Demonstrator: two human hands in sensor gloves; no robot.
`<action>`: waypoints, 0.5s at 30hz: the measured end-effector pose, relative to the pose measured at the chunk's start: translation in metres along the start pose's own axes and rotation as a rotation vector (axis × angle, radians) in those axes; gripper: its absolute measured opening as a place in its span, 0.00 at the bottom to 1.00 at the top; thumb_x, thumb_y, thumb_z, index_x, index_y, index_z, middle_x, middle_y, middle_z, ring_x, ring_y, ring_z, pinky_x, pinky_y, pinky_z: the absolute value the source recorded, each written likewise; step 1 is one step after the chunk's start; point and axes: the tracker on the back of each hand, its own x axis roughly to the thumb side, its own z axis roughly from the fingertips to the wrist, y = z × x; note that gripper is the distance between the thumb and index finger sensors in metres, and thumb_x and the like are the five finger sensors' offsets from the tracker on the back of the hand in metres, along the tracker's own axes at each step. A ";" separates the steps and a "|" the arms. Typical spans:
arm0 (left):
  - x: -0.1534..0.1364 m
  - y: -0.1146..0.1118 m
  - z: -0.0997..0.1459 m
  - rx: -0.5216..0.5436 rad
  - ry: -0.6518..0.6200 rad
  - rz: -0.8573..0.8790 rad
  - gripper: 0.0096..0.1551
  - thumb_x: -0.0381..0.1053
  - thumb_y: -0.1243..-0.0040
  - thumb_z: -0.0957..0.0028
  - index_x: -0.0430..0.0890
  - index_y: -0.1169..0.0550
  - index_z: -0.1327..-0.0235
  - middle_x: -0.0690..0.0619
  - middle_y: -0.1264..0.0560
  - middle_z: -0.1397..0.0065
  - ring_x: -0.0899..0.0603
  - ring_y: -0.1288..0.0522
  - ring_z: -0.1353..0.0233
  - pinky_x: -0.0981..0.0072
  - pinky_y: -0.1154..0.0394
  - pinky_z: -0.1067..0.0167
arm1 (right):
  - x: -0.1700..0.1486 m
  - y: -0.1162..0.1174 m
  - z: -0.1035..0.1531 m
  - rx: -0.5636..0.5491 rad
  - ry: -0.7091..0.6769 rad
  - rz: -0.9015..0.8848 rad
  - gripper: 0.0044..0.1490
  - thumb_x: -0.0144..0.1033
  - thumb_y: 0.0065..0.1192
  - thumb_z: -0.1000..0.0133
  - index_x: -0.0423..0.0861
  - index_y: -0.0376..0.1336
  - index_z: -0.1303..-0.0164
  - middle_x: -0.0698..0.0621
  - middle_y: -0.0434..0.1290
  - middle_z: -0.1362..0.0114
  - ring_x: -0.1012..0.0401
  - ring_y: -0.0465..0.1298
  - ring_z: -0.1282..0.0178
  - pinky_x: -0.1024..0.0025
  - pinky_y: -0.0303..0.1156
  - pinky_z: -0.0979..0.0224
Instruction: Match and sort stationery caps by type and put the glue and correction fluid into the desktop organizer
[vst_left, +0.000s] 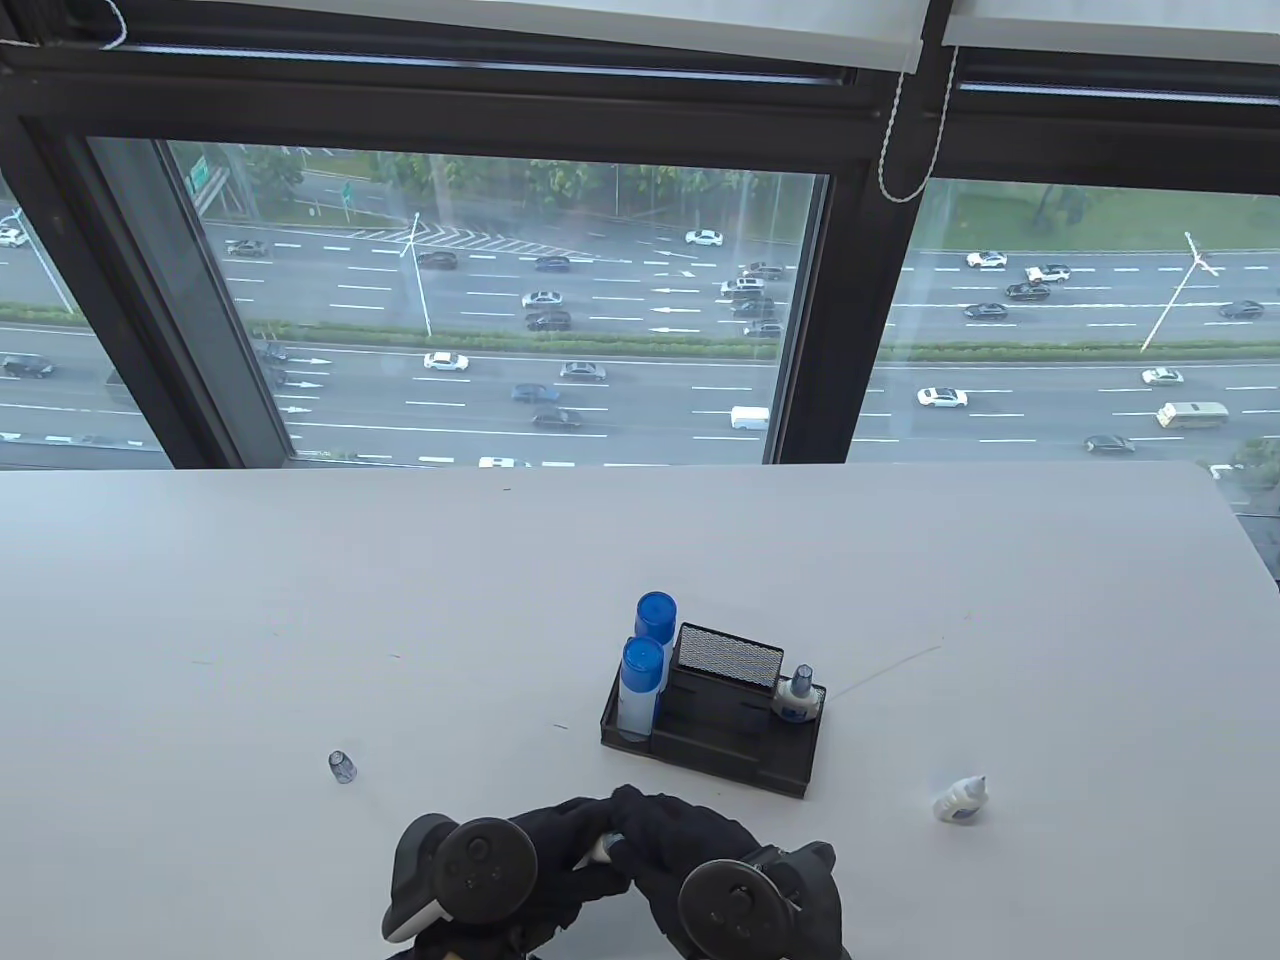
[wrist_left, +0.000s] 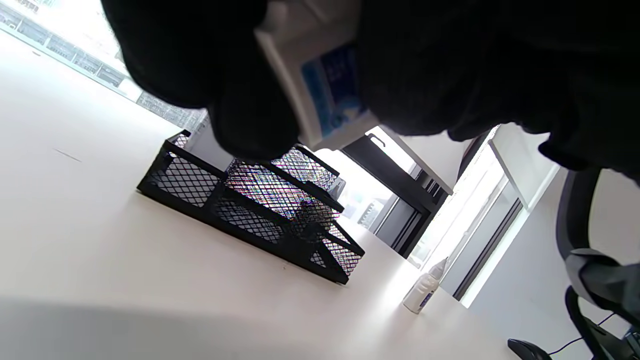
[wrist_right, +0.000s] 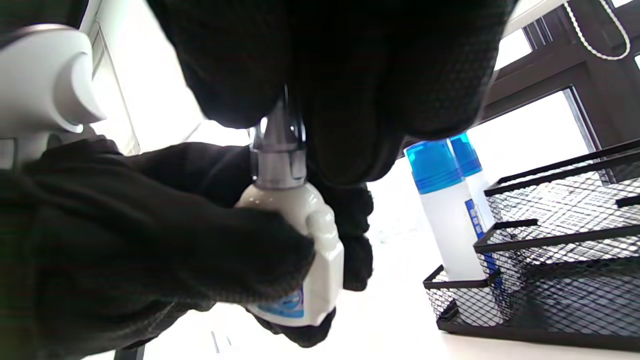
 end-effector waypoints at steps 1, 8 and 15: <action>0.000 0.001 0.000 0.003 0.012 0.009 0.33 0.58 0.29 0.51 0.51 0.23 0.31 0.51 0.17 0.31 0.44 0.11 0.41 0.47 0.19 0.40 | -0.001 0.000 0.001 -0.003 -0.007 0.005 0.28 0.39 0.72 0.49 0.48 0.73 0.38 0.45 0.82 0.41 0.58 0.86 0.51 0.59 0.81 0.41; -0.002 -0.005 0.003 -0.033 0.034 -0.029 0.35 0.60 0.32 0.48 0.54 0.27 0.27 0.54 0.20 0.28 0.48 0.13 0.38 0.50 0.20 0.38 | -0.007 0.004 0.004 0.001 -0.002 0.003 0.33 0.42 0.68 0.46 0.46 0.67 0.30 0.44 0.78 0.35 0.55 0.83 0.45 0.55 0.77 0.38; 0.000 -0.004 0.006 0.019 0.031 -0.143 0.35 0.59 0.32 0.47 0.54 0.28 0.26 0.53 0.21 0.27 0.47 0.14 0.36 0.48 0.21 0.37 | -0.004 0.015 0.005 0.008 -0.012 0.052 0.33 0.42 0.68 0.46 0.47 0.67 0.30 0.46 0.78 0.35 0.55 0.83 0.45 0.56 0.77 0.37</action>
